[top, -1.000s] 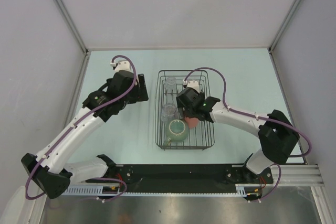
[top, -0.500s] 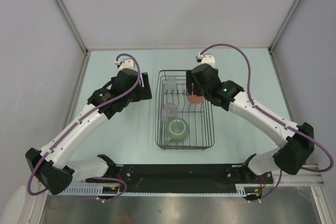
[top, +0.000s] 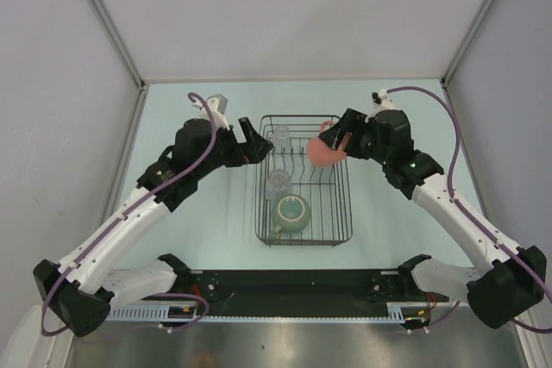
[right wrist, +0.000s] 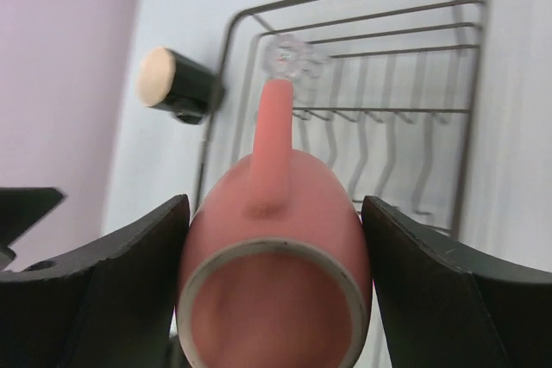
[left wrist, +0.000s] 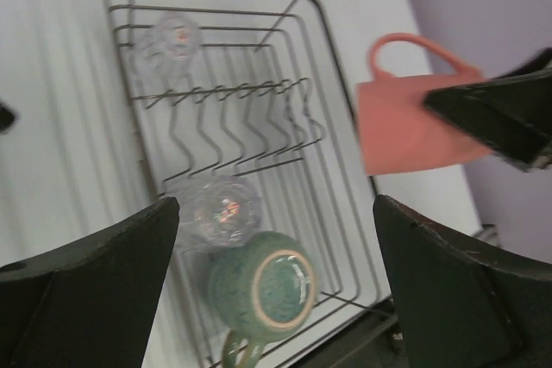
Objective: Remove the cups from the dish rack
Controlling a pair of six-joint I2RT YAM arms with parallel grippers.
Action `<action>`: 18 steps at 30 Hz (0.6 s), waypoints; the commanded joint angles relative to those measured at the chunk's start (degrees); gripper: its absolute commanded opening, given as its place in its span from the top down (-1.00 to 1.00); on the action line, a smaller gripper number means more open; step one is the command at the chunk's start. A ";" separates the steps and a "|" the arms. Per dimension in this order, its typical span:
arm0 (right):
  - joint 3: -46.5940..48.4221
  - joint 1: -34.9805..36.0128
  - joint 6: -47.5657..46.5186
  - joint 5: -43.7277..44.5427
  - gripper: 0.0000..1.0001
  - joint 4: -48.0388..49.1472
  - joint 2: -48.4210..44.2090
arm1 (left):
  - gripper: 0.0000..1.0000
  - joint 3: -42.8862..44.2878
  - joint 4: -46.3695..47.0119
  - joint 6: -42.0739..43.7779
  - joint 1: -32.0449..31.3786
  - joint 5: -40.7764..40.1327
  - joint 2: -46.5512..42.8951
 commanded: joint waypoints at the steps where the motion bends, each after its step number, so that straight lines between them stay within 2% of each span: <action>1: -3.65 -2.04 10.47 -17.88 1.00 24.33 -2.39 | -0.99 -2.56 14.06 -4.30 1.75 16.63 -0.97; 4: -6.90 -2.83 16.44 -21.14 1.00 32.77 -2.13 | -1.00 -6.51 23.45 -8.95 3.42 24.46 -1.06; 7: -10.24 -3.89 23.38 -23.61 1.00 42.17 -0.64 | -0.98 -8.98 31.80 -13.44 4.22 28.78 0.17; 12: -13.41 -4.68 31.30 -25.20 1.00 55.08 2.87 | -0.94 -11.44 38.93 -19.23 4.22 33.19 1.58; 18: -14.64 -4.59 38.42 -26.69 1.00 64.41 7.44 | -0.92 -14.61 48.08 -23.73 4.31 35.92 2.37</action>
